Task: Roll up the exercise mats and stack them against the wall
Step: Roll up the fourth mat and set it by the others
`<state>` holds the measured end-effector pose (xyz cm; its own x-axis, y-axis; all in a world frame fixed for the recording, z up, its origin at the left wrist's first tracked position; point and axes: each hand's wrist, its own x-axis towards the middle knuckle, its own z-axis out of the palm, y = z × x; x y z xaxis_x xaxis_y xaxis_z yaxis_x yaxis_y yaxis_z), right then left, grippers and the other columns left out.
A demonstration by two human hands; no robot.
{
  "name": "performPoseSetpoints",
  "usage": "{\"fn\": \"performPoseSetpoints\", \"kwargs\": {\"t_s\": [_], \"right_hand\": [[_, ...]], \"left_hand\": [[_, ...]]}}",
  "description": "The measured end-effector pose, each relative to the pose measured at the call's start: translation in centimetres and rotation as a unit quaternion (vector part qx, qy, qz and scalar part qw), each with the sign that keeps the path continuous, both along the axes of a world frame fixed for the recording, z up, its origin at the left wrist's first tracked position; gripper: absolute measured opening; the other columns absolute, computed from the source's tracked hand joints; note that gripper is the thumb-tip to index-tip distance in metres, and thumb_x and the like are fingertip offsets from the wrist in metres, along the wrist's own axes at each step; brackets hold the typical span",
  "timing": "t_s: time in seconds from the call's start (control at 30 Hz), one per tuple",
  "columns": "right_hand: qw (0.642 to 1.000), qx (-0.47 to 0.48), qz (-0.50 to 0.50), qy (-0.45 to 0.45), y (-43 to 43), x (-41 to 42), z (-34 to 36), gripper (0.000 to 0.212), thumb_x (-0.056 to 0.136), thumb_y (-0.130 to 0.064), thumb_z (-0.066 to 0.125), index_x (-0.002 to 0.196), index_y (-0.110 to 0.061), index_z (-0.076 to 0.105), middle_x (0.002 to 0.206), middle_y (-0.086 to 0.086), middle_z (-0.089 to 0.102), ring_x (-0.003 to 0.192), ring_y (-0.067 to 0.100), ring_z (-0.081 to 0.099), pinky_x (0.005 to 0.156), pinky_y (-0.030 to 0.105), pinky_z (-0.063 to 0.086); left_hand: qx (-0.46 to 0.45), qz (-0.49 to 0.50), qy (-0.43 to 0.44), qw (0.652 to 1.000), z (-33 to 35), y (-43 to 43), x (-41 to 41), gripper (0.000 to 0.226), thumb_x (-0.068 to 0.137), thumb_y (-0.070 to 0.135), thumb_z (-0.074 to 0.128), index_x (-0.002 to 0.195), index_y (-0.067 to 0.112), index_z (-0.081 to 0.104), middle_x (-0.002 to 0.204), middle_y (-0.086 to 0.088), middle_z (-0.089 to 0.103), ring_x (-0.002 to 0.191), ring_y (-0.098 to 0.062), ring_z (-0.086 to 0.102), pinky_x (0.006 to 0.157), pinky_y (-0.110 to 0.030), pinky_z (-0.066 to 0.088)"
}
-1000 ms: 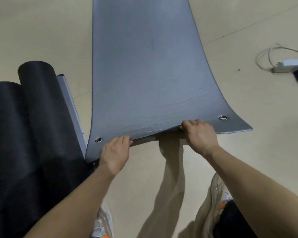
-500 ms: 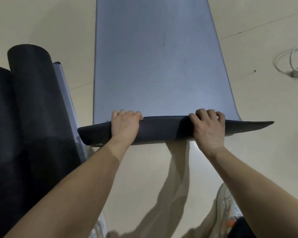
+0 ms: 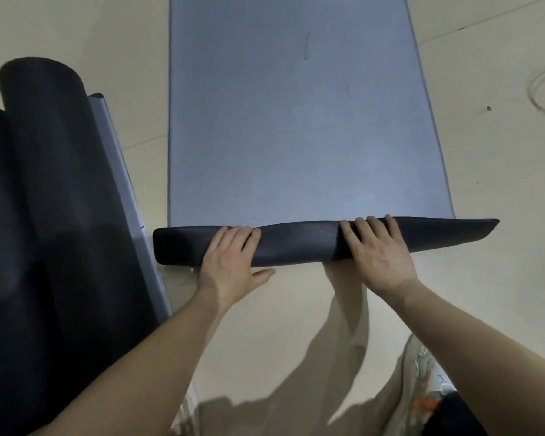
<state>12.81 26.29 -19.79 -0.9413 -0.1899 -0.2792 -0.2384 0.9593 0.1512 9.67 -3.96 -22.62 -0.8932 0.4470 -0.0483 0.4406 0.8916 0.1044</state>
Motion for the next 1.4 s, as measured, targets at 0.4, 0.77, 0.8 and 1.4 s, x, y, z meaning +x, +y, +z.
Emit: {"fn": "performPoseSetpoints", "kwargs": {"t_s": [0.4, 0.77, 0.8, 1.4], "right_hand": [[0.983, -0.101, -0.073, -0.136, 1.3, -10.1, 3.9, 0.056, 0.102, -0.066, 0.020, 0.095, -0.026, 0.059, 0.102, 0.008, 0.068, 0.093, 0.034, 0.062, 0.073, 0.039, 0.040], [0.991, -0.090, -0.043, 0.085, -1.3, -8.2, 0.4, 0.070, 0.095, -0.068, 0.041, 0.132, -0.012, 0.057, 0.126, 0.014, 0.060, 0.115, 0.038, 0.053, 0.109, 0.050, 0.031], [0.995, -0.073, -0.026, 0.060, -1.2, -7.0, -0.2, 0.089, 0.087, -0.077, 0.045, 0.143, -0.008, 0.047, 0.137, 0.017, 0.052, 0.126, 0.040, 0.047, 0.114, 0.053, 0.026], [0.994, 0.020, -0.010, -0.110, 2.6, -14.0, 3.0, 0.076, 0.063, -0.063, 0.070, 0.132, -0.041, 0.046, 0.112, -0.002, 0.058, 0.100, 0.026, 0.060, 0.095, 0.046, 0.044]], "left_hand": [[-0.067, 0.013, -0.141, 0.988, 4.4, 0.9, -9.0, 0.047, 0.107, 0.053, 0.030, 0.116, 0.015, 0.058, 0.105, -0.013, 0.070, 0.092, -0.036, 0.064, 0.068, -0.040, 0.040], [-0.081, 0.093, -0.079, 0.989, 1.1, 2.8, -15.6, 0.043, 0.094, 0.069, 0.045, 0.092, 0.027, 0.054, 0.093, -0.002, 0.065, 0.098, -0.028, 0.054, 0.084, -0.042, 0.033], [-0.066, 0.093, -0.040, 0.993, 1.0, 2.8, -15.3, 0.042, 0.091, 0.066, 0.053, 0.089, 0.025, 0.057, 0.094, -0.003, 0.062, 0.095, -0.029, 0.053, 0.082, -0.042, 0.035], [0.003, -0.019, -0.194, 0.981, 5.3, 0.9, -13.1, 0.066, 0.082, 0.072, 0.064, 0.137, 0.037, 0.053, 0.123, 0.009, 0.064, 0.110, -0.019, 0.060, 0.089, -0.037, 0.047]]}}
